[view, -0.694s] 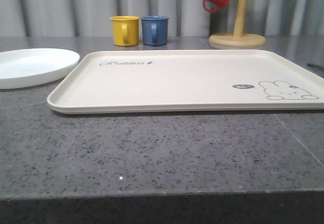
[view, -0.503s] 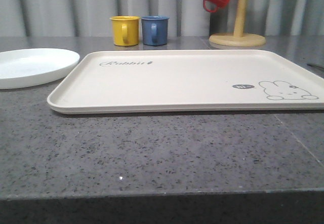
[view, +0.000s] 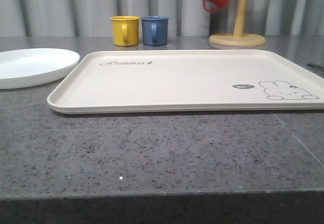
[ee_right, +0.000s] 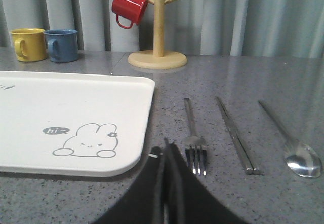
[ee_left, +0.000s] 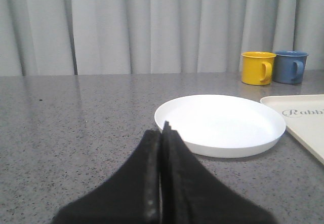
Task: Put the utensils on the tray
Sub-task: 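Move the left gripper down toward the white plate's rim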
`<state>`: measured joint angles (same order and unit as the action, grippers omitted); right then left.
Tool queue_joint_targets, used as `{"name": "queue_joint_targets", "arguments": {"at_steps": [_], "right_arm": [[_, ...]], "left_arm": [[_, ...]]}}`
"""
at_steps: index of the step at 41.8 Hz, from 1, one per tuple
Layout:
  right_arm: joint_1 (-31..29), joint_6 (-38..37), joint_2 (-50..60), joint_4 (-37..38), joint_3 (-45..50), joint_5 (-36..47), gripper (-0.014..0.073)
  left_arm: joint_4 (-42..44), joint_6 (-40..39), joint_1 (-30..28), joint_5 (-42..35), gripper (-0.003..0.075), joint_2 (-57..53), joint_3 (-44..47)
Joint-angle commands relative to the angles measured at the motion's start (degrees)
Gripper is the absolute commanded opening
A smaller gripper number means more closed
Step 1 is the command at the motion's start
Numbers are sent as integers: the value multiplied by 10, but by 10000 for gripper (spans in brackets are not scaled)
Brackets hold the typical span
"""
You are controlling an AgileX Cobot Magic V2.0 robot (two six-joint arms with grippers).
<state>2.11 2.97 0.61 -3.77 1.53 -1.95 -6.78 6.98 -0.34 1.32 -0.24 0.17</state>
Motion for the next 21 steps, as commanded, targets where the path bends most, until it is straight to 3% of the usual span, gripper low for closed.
{"name": "queue_joint_targets", "arguments": {"at_steps": [1, 11, 16, 21], "right_arm": [[-3, 1, 8, 0, 0, 49, -67], [-3, 1, 8, -57, -50, 72, -67], [-3, 5, 4, -53, -130, 19, -67], [-3, 7, -24, -35, -216, -40, -67]], "left_arm": [[-4, -4, 1, -47, -20, -11, 6], [-4, -4, 1, -101, -20, -11, -26], [-4, -4, 1, -99, -20, -11, -89], [-4, -4, 1, -40, -20, -1, -176]]}}
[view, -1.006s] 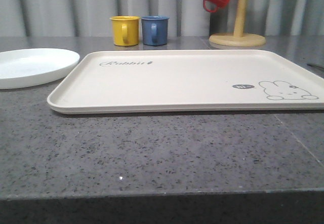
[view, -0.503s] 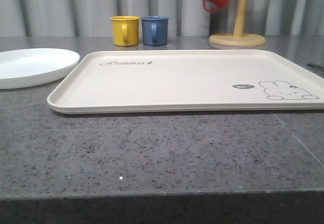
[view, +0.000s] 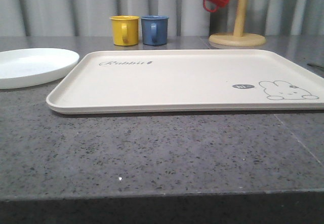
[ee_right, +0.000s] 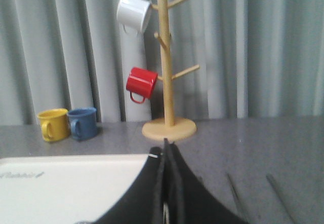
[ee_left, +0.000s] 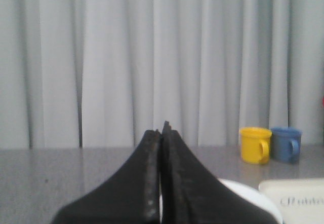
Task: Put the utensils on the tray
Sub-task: 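Move the left gripper down toward the white plate's rim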
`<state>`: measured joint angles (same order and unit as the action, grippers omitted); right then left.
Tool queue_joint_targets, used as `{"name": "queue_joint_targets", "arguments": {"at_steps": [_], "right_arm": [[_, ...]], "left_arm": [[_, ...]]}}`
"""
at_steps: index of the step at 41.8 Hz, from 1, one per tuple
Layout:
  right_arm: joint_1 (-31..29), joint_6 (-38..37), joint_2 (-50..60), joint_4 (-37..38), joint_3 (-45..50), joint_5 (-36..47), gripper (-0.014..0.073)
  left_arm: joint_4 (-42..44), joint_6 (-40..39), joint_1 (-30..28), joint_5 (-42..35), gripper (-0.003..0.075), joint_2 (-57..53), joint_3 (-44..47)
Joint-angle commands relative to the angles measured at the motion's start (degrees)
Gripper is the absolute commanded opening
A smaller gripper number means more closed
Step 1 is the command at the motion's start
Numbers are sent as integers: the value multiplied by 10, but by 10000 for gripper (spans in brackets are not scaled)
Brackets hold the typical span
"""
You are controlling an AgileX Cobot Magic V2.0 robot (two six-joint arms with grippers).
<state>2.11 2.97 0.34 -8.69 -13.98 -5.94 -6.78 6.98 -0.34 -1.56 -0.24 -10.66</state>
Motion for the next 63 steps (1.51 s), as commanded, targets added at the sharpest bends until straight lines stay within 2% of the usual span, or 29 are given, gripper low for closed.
{"name": "queue_joint_targets", "arguments": {"at_steps": [1, 9, 16, 27, 38, 41, 43, 44, 45, 47, 51, 55, 63], "right_arm": [[-3, 7, -34, 17, -79, -16, -67], [-3, 7, -121, 20, -194, -121, -67], [-3, 7, -190, 20, -229, -183, -67], [-3, 7, -261, 20, -228, -232, -67], [-3, 7, -306, 20, -228, -283, -63], [-3, 7, -318, 21, -228, -291, -30], [-3, 7, -325, 21, -228, -296, 31], [-3, 7, -329, 21, -228, -298, 92], [-3, 7, -331, 21, -228, -301, 120], [-3, 7, -336, 21, -228, -305, 239], [-3, 7, -339, 21, -228, -305, 400], [-3, 7, -339, 21, -228, -305, 452], [-3, 7, -339, 21, -228, -308, 449]], "left_arm": [[-4, -4, 1, 7, -20, 4, -88], [-4, -4, 1, 137, -20, 70, -224], [-4, -4, 1, 264, -20, 152, -301], [-4, -4, 1, 332, -20, 234, -294], [-4, -4, 1, 332, -20, 284, -294], [-4, -4, 1, 332, -9, 294, -294], [-4, -4, 1, 332, 30, 298, -294], [-4, -4, 1, 332, 66, 301, -294], [-4, -4, 1, 332, 110, 304, -294], [-4, -4, 1, 332, 188, 307, -294], [-4, -4, 1, 332, 392, 314, -294], [-4, -4, 1, 334, 496, 321, -294], [-3, -4, 1, 344, 503, 352, -302]]}}
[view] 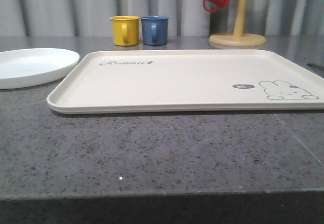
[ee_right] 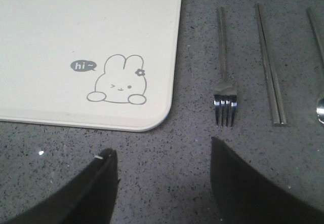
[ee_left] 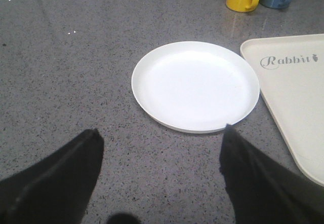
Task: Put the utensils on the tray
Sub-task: 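Move the left gripper down toward the white plate's rim, then grasp the white plate rim with the left gripper and lift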
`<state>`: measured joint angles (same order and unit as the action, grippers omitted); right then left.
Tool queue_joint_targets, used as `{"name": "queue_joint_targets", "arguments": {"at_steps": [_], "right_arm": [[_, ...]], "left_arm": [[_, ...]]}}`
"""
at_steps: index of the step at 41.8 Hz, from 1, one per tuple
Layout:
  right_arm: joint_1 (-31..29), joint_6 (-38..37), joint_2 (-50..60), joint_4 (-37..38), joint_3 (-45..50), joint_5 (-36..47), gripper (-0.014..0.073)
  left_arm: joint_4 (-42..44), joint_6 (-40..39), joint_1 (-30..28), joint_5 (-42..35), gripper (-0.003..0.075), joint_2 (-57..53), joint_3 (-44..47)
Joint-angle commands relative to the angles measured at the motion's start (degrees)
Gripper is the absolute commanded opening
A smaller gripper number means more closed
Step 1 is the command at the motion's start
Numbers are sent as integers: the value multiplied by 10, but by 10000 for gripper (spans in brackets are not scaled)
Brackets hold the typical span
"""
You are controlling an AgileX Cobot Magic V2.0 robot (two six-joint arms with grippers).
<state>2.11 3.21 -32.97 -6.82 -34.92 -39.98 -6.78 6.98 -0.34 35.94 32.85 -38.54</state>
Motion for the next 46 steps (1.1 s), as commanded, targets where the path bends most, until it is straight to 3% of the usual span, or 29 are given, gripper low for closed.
{"name": "queue_joint_targets", "arguments": {"at_steps": [1, 15, 21, 25, 36, 46], "right_arm": [[-3, 4, -6, 3, -18, 32, 449], [-3, 4, -6, 3, -18, 32, 449], [-3, 4, -6, 3, -18, 32, 449], [-3, 4, -6, 3, -18, 31, 449], [-3, 4, -6, 3, -18, 31, 449], [-3, 4, -6, 3, -18, 30, 449]], "left_arm": [[-1, -4, 1, -25, 503, 31, -27], [59, -4, 1, 42, 503, 217, -137], [68, -4, -26, 69, 503, 301, -191], [18, 3, -60, 76, 503, 359, -228], [-215, 159, -103, 89, 500, 511, -303], [-233, 163, -103, 86, 500, 604, -354]]}}
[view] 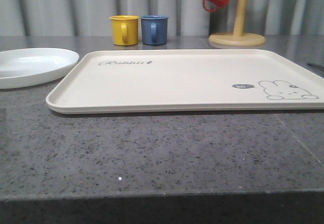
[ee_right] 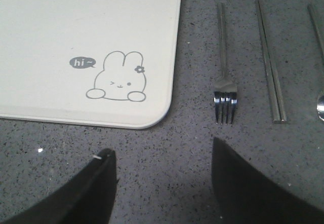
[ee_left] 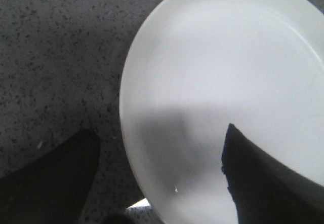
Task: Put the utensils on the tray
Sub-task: 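Grasp the white plate rim with the left gripper and lift, then carry the plate over the tray and lower it onto the tray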
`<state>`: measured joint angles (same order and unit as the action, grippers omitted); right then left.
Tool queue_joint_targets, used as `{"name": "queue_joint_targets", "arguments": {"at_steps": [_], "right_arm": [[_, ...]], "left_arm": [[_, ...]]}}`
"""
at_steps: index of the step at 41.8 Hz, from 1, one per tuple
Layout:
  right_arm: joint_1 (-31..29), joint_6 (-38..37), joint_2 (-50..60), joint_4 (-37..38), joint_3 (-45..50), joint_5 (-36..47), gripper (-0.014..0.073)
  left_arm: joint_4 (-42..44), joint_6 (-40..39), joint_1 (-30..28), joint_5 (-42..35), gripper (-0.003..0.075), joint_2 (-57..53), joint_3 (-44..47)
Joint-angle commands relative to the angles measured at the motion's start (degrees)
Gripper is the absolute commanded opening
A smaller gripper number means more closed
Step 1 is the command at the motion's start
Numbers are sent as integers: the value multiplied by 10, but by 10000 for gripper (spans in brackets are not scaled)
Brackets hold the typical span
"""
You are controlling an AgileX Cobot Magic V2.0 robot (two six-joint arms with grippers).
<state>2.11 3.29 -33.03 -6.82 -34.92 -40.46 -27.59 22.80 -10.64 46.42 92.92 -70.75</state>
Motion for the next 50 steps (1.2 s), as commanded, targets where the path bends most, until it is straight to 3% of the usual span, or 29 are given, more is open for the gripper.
{"name": "queue_joint_targets", "arguments": {"at_steps": [1, 6, 10, 23, 38, 50], "right_arm": [[-3, 3, -5, 3, -18, 35, 449], [-3, 3, -5, 3, -18, 35, 449], [-3, 3, -5, 3, -18, 35, 449], [-3, 3, -5, 3, -18, 35, 449], [-3, 3, -5, 3, -18, 35, 449], [-3, 3, -5, 3, -18, 35, 449]], "left_arm": [[-25, 5, -1, -19, 500, 11, -37], [-25, 5, -1, -21, 476, 34, -45], [-25, 6, -1, -21, 403, 45, -48], [-26, 6, -1, -14, -15, 49, -51], [-60, 8, 25, 40, -20, -8, -131], [-89, 11, 149, 41, -20, 3, -149]]}}
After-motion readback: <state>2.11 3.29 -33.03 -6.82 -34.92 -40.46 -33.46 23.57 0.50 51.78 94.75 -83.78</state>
